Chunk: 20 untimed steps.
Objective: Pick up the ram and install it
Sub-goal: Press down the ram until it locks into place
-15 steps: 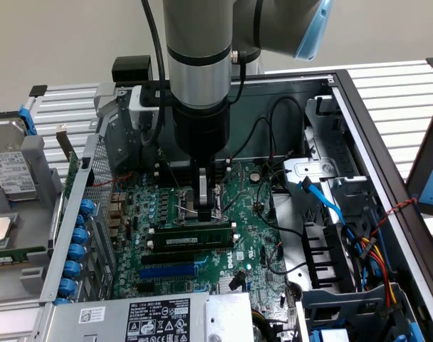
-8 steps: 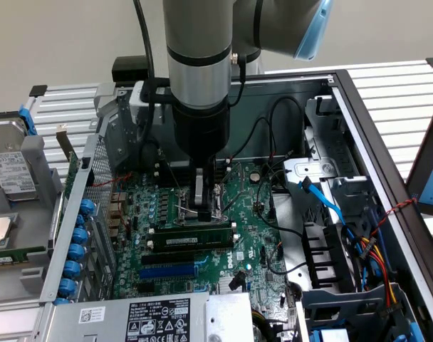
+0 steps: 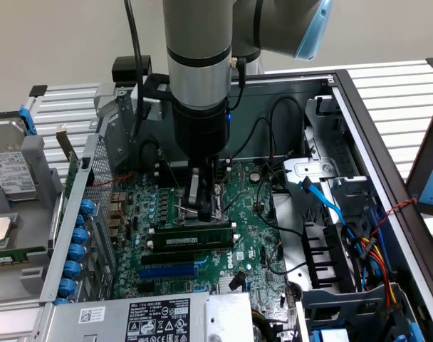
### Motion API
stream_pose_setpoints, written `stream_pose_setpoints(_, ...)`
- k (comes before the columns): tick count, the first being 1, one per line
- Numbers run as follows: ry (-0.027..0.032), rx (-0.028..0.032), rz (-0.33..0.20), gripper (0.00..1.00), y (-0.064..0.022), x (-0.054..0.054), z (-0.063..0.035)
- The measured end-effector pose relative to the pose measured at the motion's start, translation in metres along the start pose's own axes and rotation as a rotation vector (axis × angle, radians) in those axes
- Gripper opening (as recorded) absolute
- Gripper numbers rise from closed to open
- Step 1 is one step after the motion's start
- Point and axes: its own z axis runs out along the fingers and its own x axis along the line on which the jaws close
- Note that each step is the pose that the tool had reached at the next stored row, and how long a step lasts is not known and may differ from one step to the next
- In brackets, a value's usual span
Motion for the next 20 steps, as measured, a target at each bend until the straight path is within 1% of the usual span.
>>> stream_pose_setpoints(20,-0.0059,0.0041,0.359,0.11,0.0000,0.0000,0.0015)
